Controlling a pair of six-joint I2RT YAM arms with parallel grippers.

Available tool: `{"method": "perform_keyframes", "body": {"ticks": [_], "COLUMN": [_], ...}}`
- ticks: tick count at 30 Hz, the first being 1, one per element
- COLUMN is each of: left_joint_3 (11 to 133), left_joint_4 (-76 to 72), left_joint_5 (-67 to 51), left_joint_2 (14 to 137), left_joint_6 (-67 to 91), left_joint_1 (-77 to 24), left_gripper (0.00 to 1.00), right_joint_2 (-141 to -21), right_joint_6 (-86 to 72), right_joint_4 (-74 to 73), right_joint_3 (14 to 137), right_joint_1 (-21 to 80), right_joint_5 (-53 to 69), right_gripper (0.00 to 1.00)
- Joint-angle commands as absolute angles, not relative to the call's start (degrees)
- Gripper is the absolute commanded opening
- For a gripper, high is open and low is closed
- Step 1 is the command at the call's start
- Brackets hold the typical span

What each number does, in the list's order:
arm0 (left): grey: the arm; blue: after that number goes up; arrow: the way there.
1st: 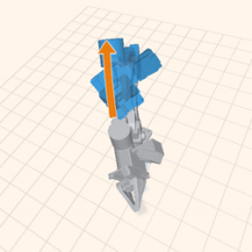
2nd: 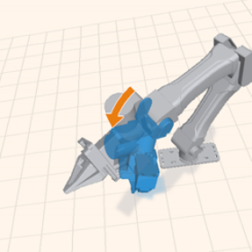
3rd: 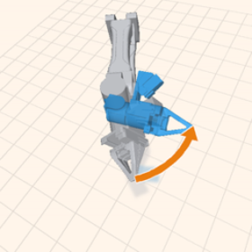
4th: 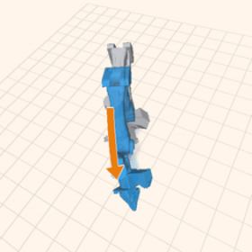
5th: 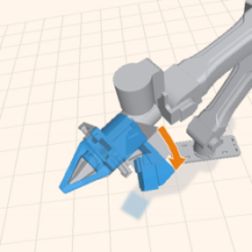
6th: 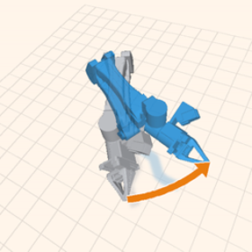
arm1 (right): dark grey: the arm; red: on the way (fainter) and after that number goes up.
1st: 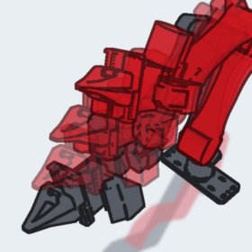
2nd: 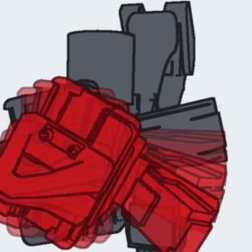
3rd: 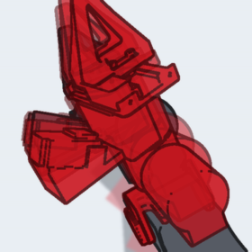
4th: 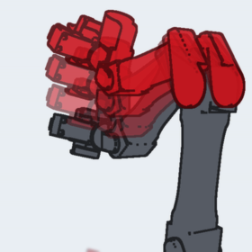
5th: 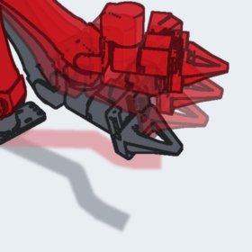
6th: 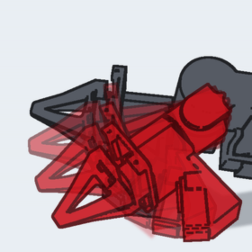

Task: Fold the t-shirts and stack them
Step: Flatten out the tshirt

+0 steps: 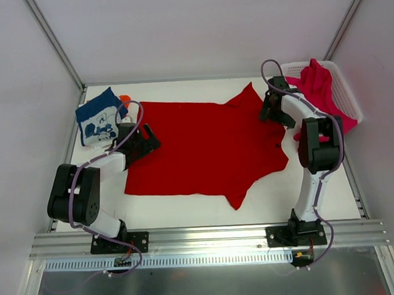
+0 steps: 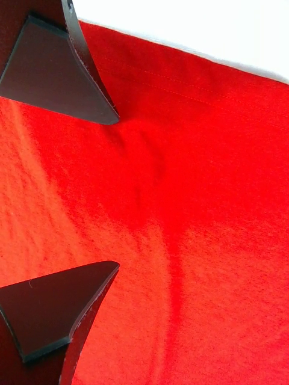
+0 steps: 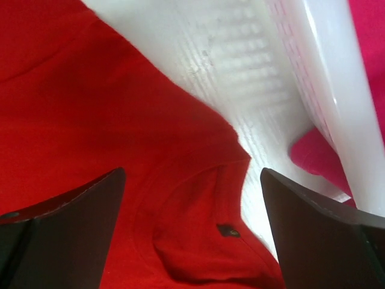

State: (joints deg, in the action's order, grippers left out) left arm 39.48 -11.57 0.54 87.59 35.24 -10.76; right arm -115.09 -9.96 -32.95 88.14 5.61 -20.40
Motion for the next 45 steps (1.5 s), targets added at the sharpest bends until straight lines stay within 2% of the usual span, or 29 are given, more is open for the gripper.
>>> {"method": "perform_keyframes", "body": {"ticks": [1,6,11,14,18,20,21,24,34,45], "left_joint_3": [38.94,38.58,38.32,38.15,38.06,37.97,37.97,38.06,38.58,38.85], "left_joint_4": [-13.18,-13.45,-13.62,-14.06,-14.33,-14.50,-14.50,-14.41,-14.68,-15.12], "left_joint_5": [0.18,0.18,0.18,-1.32,-1.84,-1.85,-1.85,-1.58,-1.76,-2.11], "left_joint_2": [85.25,84.47,84.02,84.11,84.46,84.64,84.73,84.81,85.87,87.10], "left_joint_6": [35.95,36.03,36.38,36.65,36.83,36.91,36.83,36.56,36.74,37.00], "left_joint_1": [-10.20,-10.28,-10.28,-10.20,-10.28,-10.28,-10.28,-10.28,-10.20,-10.28], "left_gripper": [0.99,0.99,0.99,0.99,0.99,0.99,0.99,0.99,0.99,0.99], "right_joint_2": [-111.28,-102.50,-101.77,-108.52,-121.18,-127.05,-128.83,-133.75,-136.67,-139.57], "right_joint_6": [-8.00,-5.10,-3.52,-5.44,-10.36,-12.73,-14.83,-18.62,-21.00,-22.06], "right_joint_4": [-37.53,-32.27,-29.28,-27.77,-27.25,-25.85,-24.53,-22.95,-16.88,-15.56], "right_joint_3": [89.47,87.37,91.92,99.47,111.25,115.38,116.71,119.87,114.87,118.30], "right_joint_1": [0.26,3.77,8.17,8.35,8.70,9.23,9.23,9.32,9.49,9.67], "right_joint_5": [-28.12,-24.02,-16.19,-5.39,8.57,10.80,12.20,13.09,12.13,12.48], "right_gripper": [1.00,0.99,0.99,0.98,0.87,0.86,0.81,0.76,0.75,0.72]}}
